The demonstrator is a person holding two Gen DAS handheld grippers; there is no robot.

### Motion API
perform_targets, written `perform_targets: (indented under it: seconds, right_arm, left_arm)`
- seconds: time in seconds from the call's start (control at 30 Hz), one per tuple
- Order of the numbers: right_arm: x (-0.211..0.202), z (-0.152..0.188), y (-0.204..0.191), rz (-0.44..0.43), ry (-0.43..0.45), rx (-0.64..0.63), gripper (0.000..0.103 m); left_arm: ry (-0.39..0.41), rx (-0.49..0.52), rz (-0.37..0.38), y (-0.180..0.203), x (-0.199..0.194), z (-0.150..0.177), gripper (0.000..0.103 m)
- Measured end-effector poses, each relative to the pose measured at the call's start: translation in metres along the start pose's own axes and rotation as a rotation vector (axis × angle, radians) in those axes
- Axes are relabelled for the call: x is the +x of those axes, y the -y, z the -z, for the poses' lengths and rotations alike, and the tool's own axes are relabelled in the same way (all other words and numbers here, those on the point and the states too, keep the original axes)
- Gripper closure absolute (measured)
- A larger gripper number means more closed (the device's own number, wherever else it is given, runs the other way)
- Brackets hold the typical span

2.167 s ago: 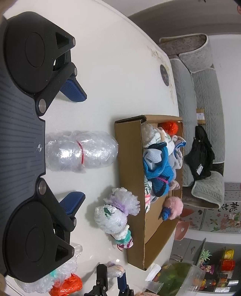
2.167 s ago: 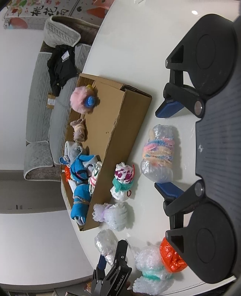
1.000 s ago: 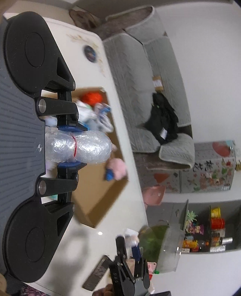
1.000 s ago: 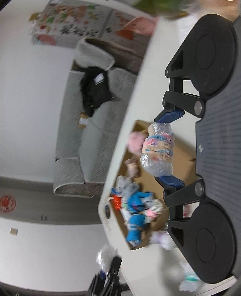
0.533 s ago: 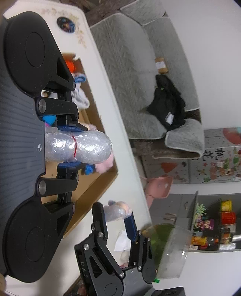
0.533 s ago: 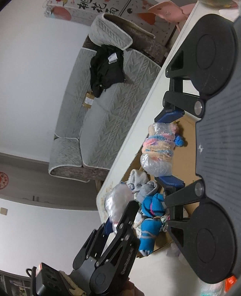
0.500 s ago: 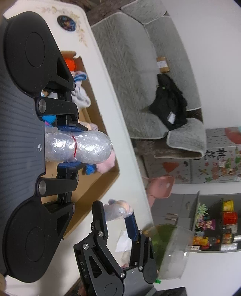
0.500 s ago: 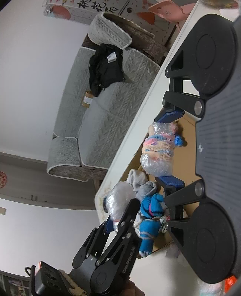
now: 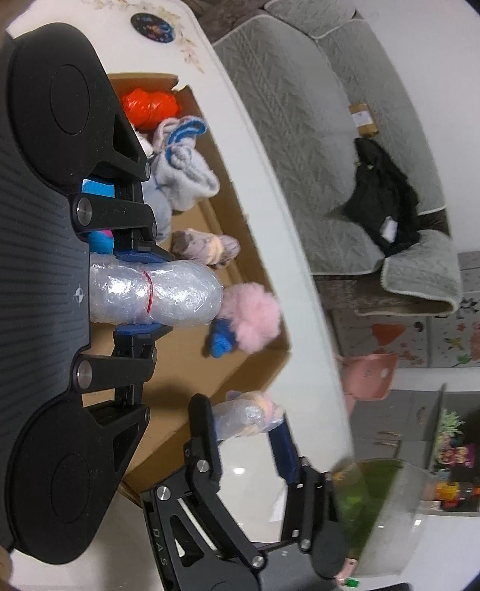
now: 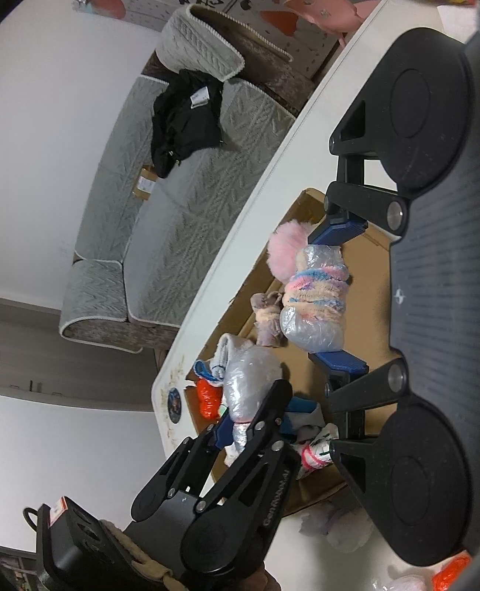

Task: Organize objects
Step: 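Lower both plastic-wrapped rolls into the box and open both tools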

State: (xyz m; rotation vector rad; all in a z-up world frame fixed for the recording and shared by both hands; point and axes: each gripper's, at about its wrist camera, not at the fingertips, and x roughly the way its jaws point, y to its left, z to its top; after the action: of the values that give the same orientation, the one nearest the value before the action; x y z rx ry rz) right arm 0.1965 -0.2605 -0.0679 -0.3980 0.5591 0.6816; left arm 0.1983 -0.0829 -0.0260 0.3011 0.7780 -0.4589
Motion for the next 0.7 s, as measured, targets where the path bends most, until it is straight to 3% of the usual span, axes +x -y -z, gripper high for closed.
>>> perform_targets:
  seconds: [0.33, 0.7]
  right_arm:
    - [0.031, -0.005, -0.003, -0.077, -0.106, -0.152, 0.048]
    - [0.083, -0.014, 0.001, -0.166, -0.199, -0.226, 0.048]
  left_arm:
    - [-0.131, 0.036, 0.009, -0.006, 0.037, -0.011, 0.066]
    - [-0.166, 0.026, -0.02, -0.022, 0.063, -0.02, 0.066]
